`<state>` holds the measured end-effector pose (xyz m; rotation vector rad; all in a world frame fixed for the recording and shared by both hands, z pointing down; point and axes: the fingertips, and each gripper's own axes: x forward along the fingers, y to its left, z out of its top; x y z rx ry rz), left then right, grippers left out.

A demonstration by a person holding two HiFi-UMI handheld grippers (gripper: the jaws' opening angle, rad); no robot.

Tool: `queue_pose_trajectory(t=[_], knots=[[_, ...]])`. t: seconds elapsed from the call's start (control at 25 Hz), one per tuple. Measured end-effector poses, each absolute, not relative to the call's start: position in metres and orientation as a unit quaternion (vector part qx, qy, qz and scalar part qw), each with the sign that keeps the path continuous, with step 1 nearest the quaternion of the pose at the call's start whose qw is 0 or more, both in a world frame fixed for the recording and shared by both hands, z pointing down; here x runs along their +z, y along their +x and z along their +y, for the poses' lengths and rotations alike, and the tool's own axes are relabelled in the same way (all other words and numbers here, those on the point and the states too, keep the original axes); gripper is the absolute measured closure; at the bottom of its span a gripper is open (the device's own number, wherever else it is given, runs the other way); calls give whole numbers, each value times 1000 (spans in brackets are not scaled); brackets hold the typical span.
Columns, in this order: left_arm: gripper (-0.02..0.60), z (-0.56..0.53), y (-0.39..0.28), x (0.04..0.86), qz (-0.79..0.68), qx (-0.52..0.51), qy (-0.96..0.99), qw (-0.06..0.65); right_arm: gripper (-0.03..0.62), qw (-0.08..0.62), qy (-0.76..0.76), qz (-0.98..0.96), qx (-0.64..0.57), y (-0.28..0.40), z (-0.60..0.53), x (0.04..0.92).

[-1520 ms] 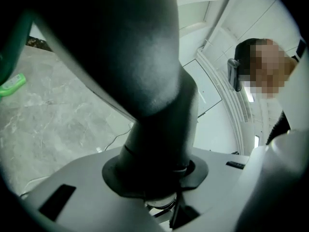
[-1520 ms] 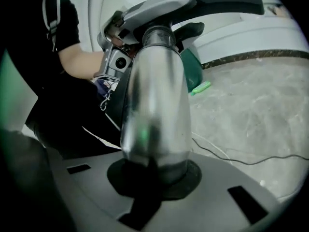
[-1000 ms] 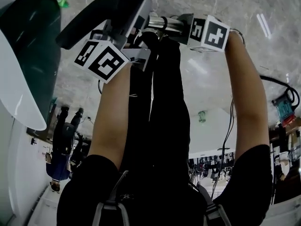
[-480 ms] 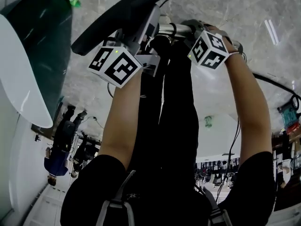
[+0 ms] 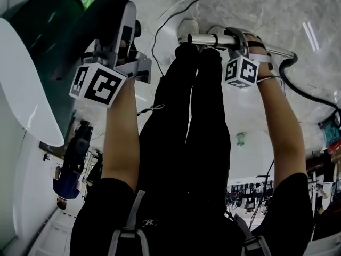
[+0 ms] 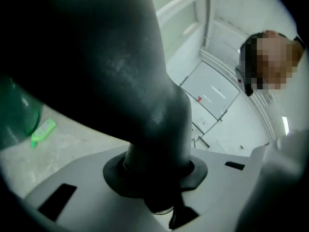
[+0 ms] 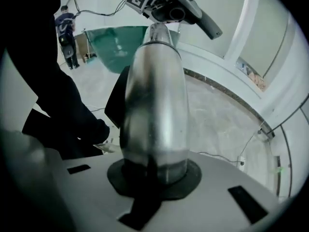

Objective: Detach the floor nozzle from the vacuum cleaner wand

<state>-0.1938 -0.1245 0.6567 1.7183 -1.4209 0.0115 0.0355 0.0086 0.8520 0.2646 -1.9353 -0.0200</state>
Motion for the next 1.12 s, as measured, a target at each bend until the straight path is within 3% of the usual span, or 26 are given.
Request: queue_pose_trajectory(t=[0.16,0.36,0.72,1.12], knots=[[465,-123,-173,668,-538,24,714,447,542,558,79,-825,47,30,29,870],[463,-107,-152,698,-519,27,697,494,542,557,47,-829,20,19,52,883],[463,-90,-129,730,-493,54,702,510,540,592,44,-804,32,3,56,961],[463,-62,-134,798,-494,-15,641,587,540,661,186,-727,11,76,-43,1094]])
